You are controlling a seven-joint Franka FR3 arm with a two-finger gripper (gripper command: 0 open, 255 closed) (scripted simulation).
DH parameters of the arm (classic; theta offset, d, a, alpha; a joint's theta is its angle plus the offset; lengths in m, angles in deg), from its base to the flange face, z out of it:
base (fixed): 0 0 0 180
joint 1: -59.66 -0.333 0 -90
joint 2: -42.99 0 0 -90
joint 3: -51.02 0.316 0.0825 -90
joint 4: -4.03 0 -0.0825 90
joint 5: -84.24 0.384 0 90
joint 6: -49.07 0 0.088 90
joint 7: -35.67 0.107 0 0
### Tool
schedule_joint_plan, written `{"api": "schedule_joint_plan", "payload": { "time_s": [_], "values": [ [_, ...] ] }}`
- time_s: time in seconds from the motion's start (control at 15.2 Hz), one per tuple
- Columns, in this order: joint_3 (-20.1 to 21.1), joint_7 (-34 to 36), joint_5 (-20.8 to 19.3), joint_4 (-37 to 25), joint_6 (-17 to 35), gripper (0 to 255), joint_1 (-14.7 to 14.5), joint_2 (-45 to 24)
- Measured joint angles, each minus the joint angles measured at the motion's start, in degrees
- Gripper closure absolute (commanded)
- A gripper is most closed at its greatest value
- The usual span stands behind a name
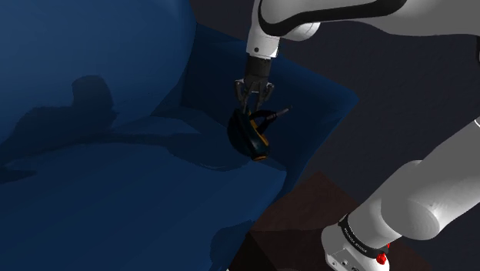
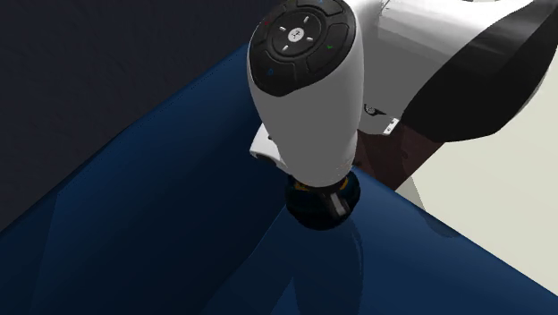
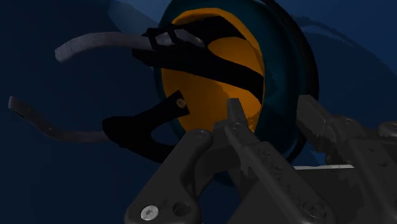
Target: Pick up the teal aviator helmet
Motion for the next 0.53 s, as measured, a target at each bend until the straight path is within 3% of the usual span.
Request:
{"api": "schedule_joint_plan", "payload": {
  "time_s": [0.53],
  "values": [
    [-0.1, 0.7, 0.0, -4.8, -5.7, 255, 0.1, 1.0]
  ]
}}
